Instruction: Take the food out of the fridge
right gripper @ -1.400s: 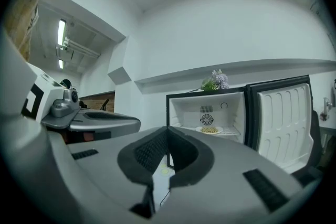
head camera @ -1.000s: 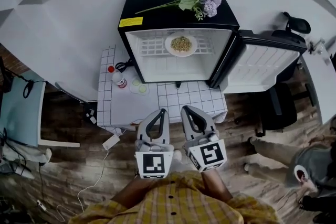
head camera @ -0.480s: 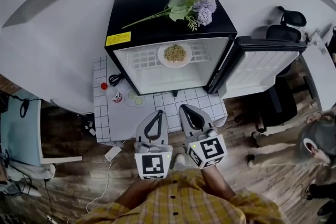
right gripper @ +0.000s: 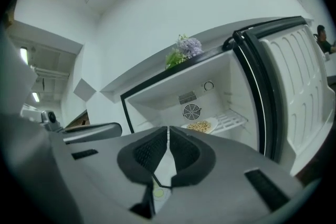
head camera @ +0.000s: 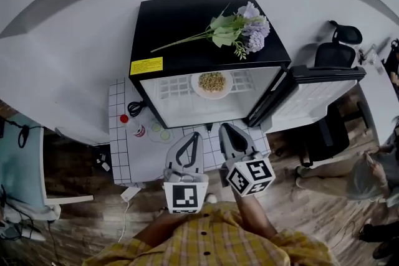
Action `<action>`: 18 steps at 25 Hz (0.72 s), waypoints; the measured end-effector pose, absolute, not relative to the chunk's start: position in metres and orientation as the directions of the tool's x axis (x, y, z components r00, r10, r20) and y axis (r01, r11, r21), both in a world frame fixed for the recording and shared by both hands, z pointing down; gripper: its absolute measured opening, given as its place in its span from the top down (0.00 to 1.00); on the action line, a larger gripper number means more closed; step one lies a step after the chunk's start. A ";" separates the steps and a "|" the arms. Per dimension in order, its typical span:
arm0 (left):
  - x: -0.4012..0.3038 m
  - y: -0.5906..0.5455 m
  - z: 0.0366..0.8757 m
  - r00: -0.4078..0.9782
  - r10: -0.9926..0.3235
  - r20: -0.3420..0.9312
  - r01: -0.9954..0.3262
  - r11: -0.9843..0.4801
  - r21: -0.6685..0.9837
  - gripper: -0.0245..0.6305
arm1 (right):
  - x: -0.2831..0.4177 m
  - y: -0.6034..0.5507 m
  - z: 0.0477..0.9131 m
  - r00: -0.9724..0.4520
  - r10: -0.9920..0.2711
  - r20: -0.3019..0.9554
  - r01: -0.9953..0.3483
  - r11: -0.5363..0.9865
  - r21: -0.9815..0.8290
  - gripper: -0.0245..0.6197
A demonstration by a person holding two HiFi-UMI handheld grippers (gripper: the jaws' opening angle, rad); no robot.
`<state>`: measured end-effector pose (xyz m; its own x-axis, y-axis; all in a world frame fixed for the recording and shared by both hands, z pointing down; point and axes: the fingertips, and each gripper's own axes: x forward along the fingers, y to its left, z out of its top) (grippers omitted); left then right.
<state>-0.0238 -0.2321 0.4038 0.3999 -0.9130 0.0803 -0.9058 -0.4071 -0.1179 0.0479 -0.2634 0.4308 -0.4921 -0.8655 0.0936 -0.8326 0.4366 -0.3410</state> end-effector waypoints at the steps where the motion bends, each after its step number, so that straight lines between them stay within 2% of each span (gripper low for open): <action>1: -0.025 -0.236 0.404 0.403 -0.912 0.079 -0.904 -0.410 -0.122 0.95 | 0.048 -0.268 0.434 -0.489 -0.867 0.095 -0.826 0.426 -0.370 0.95; 6: -0.029 -0.249 0.406 0.417 -0.906 0.074 -0.897 -0.423 -0.127 0.95 | 0.049 -0.289 0.444 -0.490 -0.868 0.083 -0.776 0.391 -0.495 0.95; 11: -0.032 -0.254 0.409 0.418 -0.906 0.063 -0.899 -0.422 -0.114 0.95 | 0.050 -0.302 0.461 -0.492 -0.867 0.082 -0.679 0.323 -0.659 0.90; 18: -0.038 -0.257 0.409 0.418 -0.906 0.060 -0.897 -0.422 -0.131 0.95 | 0.044 -0.314 0.482 -0.506 -0.861 0.041 -0.439 0.216 -0.872 0.88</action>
